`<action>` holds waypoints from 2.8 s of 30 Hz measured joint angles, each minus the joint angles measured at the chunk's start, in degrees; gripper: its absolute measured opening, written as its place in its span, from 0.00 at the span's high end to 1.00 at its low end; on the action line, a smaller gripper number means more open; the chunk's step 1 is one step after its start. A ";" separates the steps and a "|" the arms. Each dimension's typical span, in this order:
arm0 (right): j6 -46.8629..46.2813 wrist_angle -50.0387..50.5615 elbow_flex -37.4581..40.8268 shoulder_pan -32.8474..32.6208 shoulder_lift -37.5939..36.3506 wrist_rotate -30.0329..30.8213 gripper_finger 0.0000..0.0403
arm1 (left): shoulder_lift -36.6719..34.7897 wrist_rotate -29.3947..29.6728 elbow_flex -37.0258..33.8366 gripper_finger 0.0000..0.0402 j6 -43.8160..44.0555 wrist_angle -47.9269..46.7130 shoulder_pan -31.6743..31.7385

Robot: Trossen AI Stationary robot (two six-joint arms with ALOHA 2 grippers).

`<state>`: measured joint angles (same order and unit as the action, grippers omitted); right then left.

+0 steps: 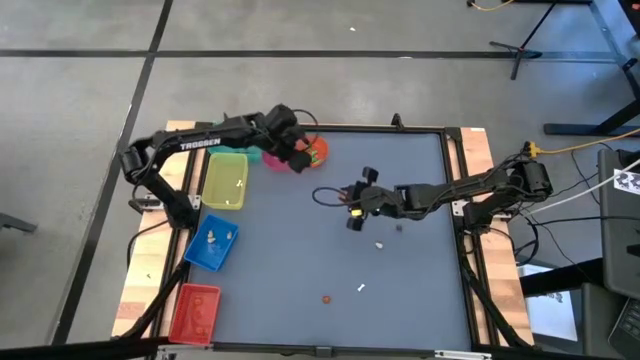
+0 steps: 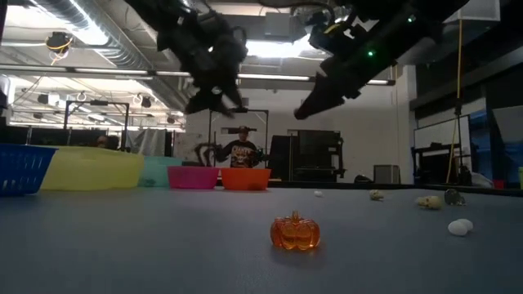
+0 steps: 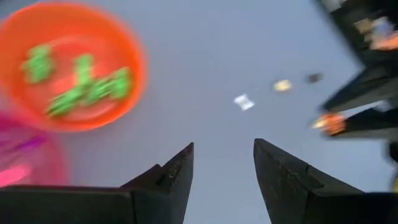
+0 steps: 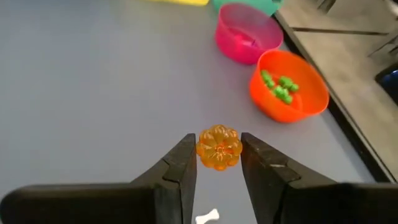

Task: Sort Halloween decoration
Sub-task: Put the orange pumpkin toy into the red bin

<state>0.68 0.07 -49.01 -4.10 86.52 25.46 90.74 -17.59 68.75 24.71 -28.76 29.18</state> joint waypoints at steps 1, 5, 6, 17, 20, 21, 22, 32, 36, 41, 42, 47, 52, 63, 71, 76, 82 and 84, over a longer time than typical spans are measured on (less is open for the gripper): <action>0.31 -0.91 0.00 0.00 0.00 0.23 0.72 | 0.00 -0.04 0.00 0.62 0.94 1.99 -1.14; 4.56 -5.04 0.00 0.00 0.00 2.63 0.72 | 0.00 0.01 0.00 0.62 5.05 8.24 -5.44; 5.63 -6.15 0.00 0.00 0.00 3.28 0.72 | 0.00 0.02 0.00 0.62 5.84 9.52 -6.43; 10.57 -16.81 -0.02 0.00 -0.02 5.02 0.72 | 0.00 5.53 0.00 0.62 9.68 14.53 -14.91; 10.61 -17.65 -0.02 0.01 -0.02 5.04 0.72 | -0.04 8.11 0.00 0.62 9.68 15.59 -16.23; 10.61 -17.69 -0.02 0.02 -0.02 5.04 0.72 | -0.05 8.76 0.00 0.62 9.66 15.97 -16.53; 10.61 -17.71 -0.02 0.01 -0.02 5.06 0.72 | -0.05 9.41 0.00 0.62 9.68 16.33 -16.72; 10.59 -20.32 -0.02 0.00 -0.04 3.41 0.72 | -0.05 10.78 0.00 0.62 9.77 17.00 -16.97; 10.61 -20.93 -0.02 0.00 -0.04 3.36 0.72 | -0.05 10.84 0.00 0.62 9.80 17.06 -16.95; 10.60 -20.96 -0.02 0.00 -0.04 3.36 0.72 | -0.05 10.83 0.00 0.63 9.44 17.04 -16.97; 10.60 -20.96 -0.02 0.00 -0.04 3.36 0.72 | -0.05 10.83 0.00 0.64 9.44 17.04 -16.97; 10.59 -20.96 -0.02 0.00 -0.04 3.36 0.72 | -0.05 10.73 0.00 0.73 9.40 17.04 -16.97; 10.59 -20.93 -0.02 0.00 -0.04 3.32 0.72 | -0.05 10.62 0.01 0.83 9.40 17.08 -16.97; 10.70 -20.80 -0.02 0.00 -0.04 3.51 0.72 | -0.05 10.72 0.00 0.91 9.41 16.75 -16.95; 10.60 -20.82 -0.02 0.00 -0.04 3.49 0.72 | -0.05 10.90 0.00 0.91 9.24 16.78 -16.95; 10.50 -20.87 -0.02 0.04 -0.04 1.40 0.69 | -0.05 10.98 0.00 0.91 9.18 16.65 -16.97; 10.41 -21.56 -0.07 0.00 -0.11 0.28 0.57 | 0.04 11.07 0.00 0.91 9.03 16.73 -16.97; 10.43 -21.50 -0.07 0.00 -0.11 0.28 0.52 | 0.06 11.16 0.00 0.91 9.03 16.73 -16.95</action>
<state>11.11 -21.43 -49.08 -4.10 86.41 25.74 90.80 -6.43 68.75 33.74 -12.04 12.23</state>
